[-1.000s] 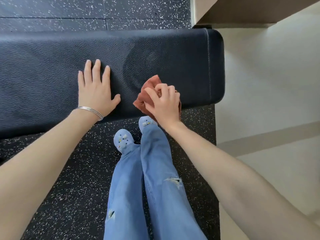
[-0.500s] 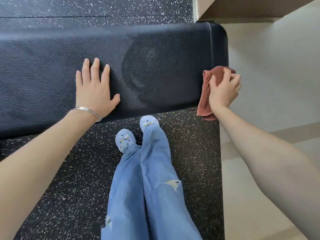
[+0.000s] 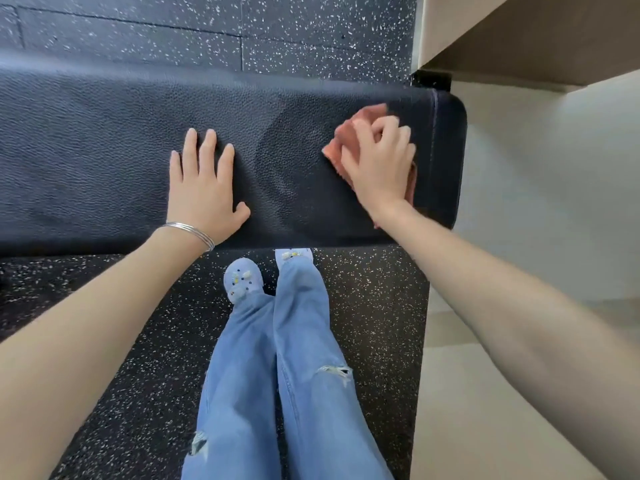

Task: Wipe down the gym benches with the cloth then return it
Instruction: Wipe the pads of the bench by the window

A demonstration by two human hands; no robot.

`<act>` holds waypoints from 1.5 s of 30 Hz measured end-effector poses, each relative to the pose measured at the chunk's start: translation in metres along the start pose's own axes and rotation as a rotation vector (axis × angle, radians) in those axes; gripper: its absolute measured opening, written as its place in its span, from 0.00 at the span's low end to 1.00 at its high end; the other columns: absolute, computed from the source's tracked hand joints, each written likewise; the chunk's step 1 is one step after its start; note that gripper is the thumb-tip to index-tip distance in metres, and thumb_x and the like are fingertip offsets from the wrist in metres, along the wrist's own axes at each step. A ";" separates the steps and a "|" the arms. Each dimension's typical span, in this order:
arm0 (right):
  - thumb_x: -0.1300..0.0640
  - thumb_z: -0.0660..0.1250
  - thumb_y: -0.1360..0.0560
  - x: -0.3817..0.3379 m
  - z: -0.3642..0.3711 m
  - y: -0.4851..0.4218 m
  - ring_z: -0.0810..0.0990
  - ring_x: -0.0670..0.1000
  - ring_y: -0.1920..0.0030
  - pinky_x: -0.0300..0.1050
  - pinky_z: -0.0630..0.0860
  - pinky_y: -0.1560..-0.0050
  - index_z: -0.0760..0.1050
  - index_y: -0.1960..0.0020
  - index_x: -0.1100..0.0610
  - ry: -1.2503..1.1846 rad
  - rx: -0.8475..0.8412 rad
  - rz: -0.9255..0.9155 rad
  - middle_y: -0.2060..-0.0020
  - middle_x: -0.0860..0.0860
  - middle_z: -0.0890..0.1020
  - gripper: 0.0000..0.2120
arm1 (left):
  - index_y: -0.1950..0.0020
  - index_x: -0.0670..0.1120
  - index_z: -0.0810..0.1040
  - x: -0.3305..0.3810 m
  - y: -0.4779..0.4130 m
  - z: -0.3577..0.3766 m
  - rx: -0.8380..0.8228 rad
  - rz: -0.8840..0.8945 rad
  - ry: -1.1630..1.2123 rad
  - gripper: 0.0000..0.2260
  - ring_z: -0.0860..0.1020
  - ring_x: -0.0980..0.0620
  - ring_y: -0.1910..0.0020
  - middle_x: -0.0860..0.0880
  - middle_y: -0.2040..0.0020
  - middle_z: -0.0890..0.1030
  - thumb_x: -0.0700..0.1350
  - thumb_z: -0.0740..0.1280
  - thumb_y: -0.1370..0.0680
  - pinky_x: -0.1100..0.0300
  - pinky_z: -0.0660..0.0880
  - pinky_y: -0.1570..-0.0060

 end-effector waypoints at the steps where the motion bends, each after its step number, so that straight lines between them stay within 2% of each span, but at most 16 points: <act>1: 0.47 0.60 0.24 -0.020 0.003 0.024 0.73 0.59 0.54 0.52 0.69 0.58 0.75 0.47 0.52 -0.016 -0.021 -0.076 0.52 0.57 0.76 0.12 | 0.27 0.39 0.59 0.000 0.000 -0.001 -0.013 -0.008 -0.001 0.38 0.50 0.34 0.25 0.36 0.25 0.56 0.49 0.70 0.31 0.36 0.52 0.30; 3: 0.48 0.65 0.28 -0.047 0.007 0.054 0.75 0.58 0.60 0.51 0.71 0.63 0.78 0.53 0.53 -0.020 -0.069 -0.231 0.57 0.56 0.78 0.10 | 0.27 0.40 0.59 -0.001 -0.001 -0.002 -0.033 -0.014 -0.002 0.37 0.50 0.35 0.25 0.36 0.25 0.56 0.49 0.70 0.31 0.37 0.53 0.30; 5: 0.46 0.65 0.29 -0.059 0.007 0.054 0.76 0.58 0.62 0.50 0.72 0.64 0.78 0.54 0.53 0.013 -0.083 -0.423 0.58 0.55 0.79 0.12 | 0.27 0.40 0.60 -0.003 -0.001 -0.005 -0.038 -0.009 -0.002 0.36 0.51 0.36 0.25 0.37 0.25 0.56 0.49 0.70 0.31 0.39 0.54 0.29; 7: 0.44 0.62 0.30 -0.067 0.003 0.037 0.77 0.58 0.61 0.50 0.73 0.63 0.79 0.53 0.51 0.051 -0.071 -0.625 0.57 0.55 0.80 0.14 | 0.27 0.41 0.61 -0.006 -0.001 -0.008 -0.035 0.002 -0.007 0.35 0.52 0.37 0.25 0.38 0.25 0.57 0.49 0.70 0.30 0.40 0.55 0.29; 9: 0.44 0.60 0.29 -0.074 0.002 0.008 0.77 0.59 0.56 0.52 0.72 0.59 0.78 0.49 0.50 0.099 -0.095 -0.712 0.53 0.56 0.79 0.15 | 0.27 0.42 0.61 -0.008 0.000 -0.009 -0.031 0.015 -0.015 0.35 0.52 0.38 0.25 0.38 0.25 0.58 0.50 0.70 0.30 0.41 0.56 0.30; 13: 0.42 0.61 0.26 -0.096 0.007 -0.078 0.70 0.59 0.43 0.54 0.67 0.48 0.70 0.37 0.48 0.032 -0.151 -0.495 0.43 0.56 0.73 0.19 | 0.26 0.44 0.61 -0.010 0.000 -0.010 -0.042 0.016 -0.011 0.34 0.53 0.39 0.25 0.40 0.25 0.58 0.49 0.69 0.29 0.43 0.57 0.30; 16: 0.40 0.59 0.24 -0.102 0.008 -0.103 0.70 0.58 0.42 0.54 0.67 0.46 0.70 0.38 0.48 -0.039 -0.142 -0.257 0.43 0.54 0.73 0.19 | 0.26 0.46 0.60 -0.013 -0.001 -0.012 -0.044 0.020 -0.010 0.32 0.53 0.41 0.25 0.42 0.24 0.58 0.49 0.67 0.28 0.44 0.57 0.29; 18: 0.41 0.60 0.25 -0.104 0.001 -0.081 0.71 0.58 0.46 0.52 0.67 0.51 0.72 0.40 0.49 -0.011 -0.057 -0.254 0.46 0.54 0.74 0.17 | 0.25 0.46 0.60 -0.016 -0.001 -0.014 -0.044 0.016 -0.002 0.32 0.53 0.43 0.24 0.44 0.24 0.58 0.49 0.67 0.27 0.45 0.56 0.28; 20: 0.44 0.65 0.30 -0.109 -0.004 -0.036 0.72 0.58 0.52 0.52 0.67 0.56 0.74 0.46 0.51 -0.053 -0.005 -0.385 0.52 0.55 0.75 0.16 | 0.25 0.46 0.59 -0.018 0.000 -0.015 -0.044 0.013 0.015 0.32 0.53 0.44 0.24 0.44 0.24 0.58 0.48 0.67 0.27 0.45 0.55 0.28; 24: 0.44 0.73 0.36 -0.110 0.015 0.071 0.75 0.57 0.59 0.53 0.71 0.58 0.77 0.53 0.51 -0.025 -0.088 -0.730 0.57 0.54 0.77 0.16 | 0.25 0.45 0.59 -0.023 0.003 -0.014 -0.033 0.003 0.050 0.32 0.53 0.43 0.24 0.43 0.24 0.58 0.46 0.66 0.27 0.47 0.52 0.26; 29: 0.42 0.66 0.32 -0.133 0.015 0.052 0.76 0.57 0.60 0.51 0.72 0.60 0.78 0.52 0.50 -0.001 -0.078 -1.011 0.58 0.54 0.79 0.15 | 0.25 0.44 0.60 -0.050 0.018 -0.013 -0.016 -0.036 0.059 0.31 0.53 0.42 0.24 0.42 0.24 0.58 0.46 0.66 0.26 0.47 0.52 0.27; 31: 0.43 0.65 0.31 -0.145 0.009 0.008 0.76 0.58 0.57 0.52 0.71 0.58 0.78 0.51 0.51 0.016 -0.063 -0.900 0.56 0.56 0.79 0.15 | 0.25 0.45 0.60 -0.061 0.023 -0.013 -0.020 -0.047 0.056 0.31 0.53 0.41 0.24 0.42 0.24 0.58 0.46 0.66 0.26 0.46 0.53 0.27; 35: 0.42 0.63 0.29 -0.166 0.003 -0.076 0.71 0.59 0.45 0.52 0.66 0.50 0.73 0.41 0.49 -0.032 -0.077 -0.496 0.46 0.55 0.74 0.19 | 0.25 0.44 0.60 -0.074 0.030 -0.014 -0.025 -0.039 0.052 0.30 0.54 0.41 0.25 0.41 0.25 0.58 0.45 0.66 0.26 0.45 0.54 0.27; 39: 0.42 0.61 0.27 -0.171 0.001 -0.061 0.71 0.58 0.46 0.52 0.66 0.51 0.73 0.42 0.49 -0.033 0.008 -0.276 0.47 0.54 0.74 0.17 | 0.26 0.44 0.61 -0.082 0.034 -0.013 0.003 -0.012 0.057 0.29 0.54 0.41 0.25 0.41 0.25 0.59 0.46 0.65 0.25 0.46 0.55 0.27; 41: 0.43 0.62 0.28 -0.172 0.001 -0.016 0.73 0.58 0.51 0.52 0.67 0.54 0.75 0.46 0.51 -0.040 0.034 -0.327 0.51 0.55 0.76 0.16 | 0.26 0.43 0.61 -0.086 0.036 -0.012 0.020 -0.003 0.077 0.29 0.54 0.41 0.25 0.41 0.25 0.59 0.45 0.65 0.26 0.46 0.55 0.27; 45: 0.46 0.69 0.34 -0.180 0.015 0.090 0.75 0.58 0.60 0.52 0.70 0.60 0.77 0.54 0.52 -0.030 -0.055 -0.605 0.58 0.54 0.77 0.13 | 0.26 0.43 0.60 -0.099 0.047 -0.008 0.016 -0.003 0.080 0.29 0.53 0.41 0.24 0.41 0.25 0.58 0.45 0.65 0.25 0.46 0.54 0.27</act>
Point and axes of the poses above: each hand's wrist, its own y-axis away from the middle knuckle, its own z-axis out of the palm, x = y × z, the point moved 9 cm from there along -y, towards the middle knuckle
